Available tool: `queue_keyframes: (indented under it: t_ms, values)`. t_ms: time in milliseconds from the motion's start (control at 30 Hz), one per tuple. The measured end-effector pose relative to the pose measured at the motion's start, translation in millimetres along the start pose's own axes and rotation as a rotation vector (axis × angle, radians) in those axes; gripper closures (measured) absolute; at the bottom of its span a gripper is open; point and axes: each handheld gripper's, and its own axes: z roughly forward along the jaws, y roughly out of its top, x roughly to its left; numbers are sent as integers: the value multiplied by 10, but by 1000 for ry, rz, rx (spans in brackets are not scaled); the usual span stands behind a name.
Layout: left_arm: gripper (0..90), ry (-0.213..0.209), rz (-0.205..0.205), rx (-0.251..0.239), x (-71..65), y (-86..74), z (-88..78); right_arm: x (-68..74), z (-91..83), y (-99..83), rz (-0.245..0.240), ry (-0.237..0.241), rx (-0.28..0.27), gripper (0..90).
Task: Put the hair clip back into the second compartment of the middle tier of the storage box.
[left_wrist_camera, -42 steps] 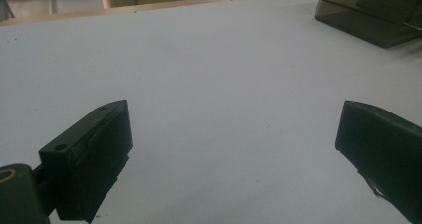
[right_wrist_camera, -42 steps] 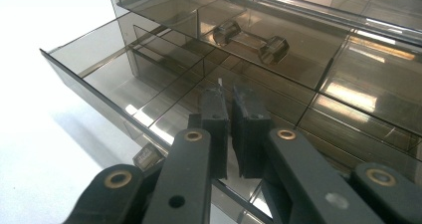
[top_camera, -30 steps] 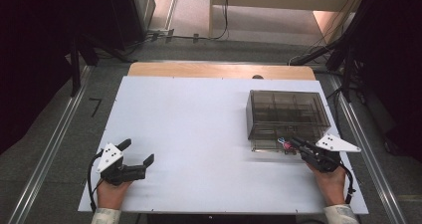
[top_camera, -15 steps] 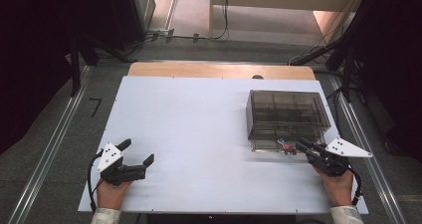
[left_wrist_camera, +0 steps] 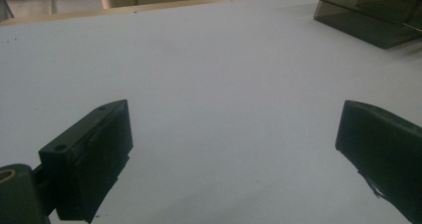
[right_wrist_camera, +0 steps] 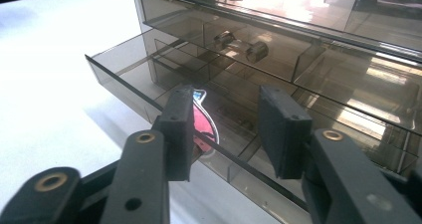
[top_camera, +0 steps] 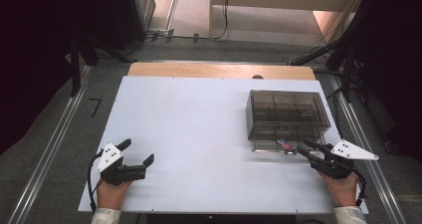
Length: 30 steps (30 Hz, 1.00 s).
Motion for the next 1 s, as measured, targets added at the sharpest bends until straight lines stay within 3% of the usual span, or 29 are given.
queue_keyframes:
  t_ms: [100, 333, 433, 733, 1000]
  values:
    - [19, -1, 0, 0, 0, 0, 0, -6, -12, 1, 7, 2, -11, 443]
    - [19, -1, -1, -1, 0, 0, -1, -22, -29, -17, 14, -6, -8, 337]
    - [19, -1, -1, -2, 0, -1, -2, -52, -50, -41, 22, -27, -3, 243]
    - [19, -1, -1, -2, 0, -1, -2, -90, -108, -86, 27, -27, -2, 186]
    - [19, 0, 2, -1, 0, 0, -3, -83, -179, -154, 9, -67, -18, 142]
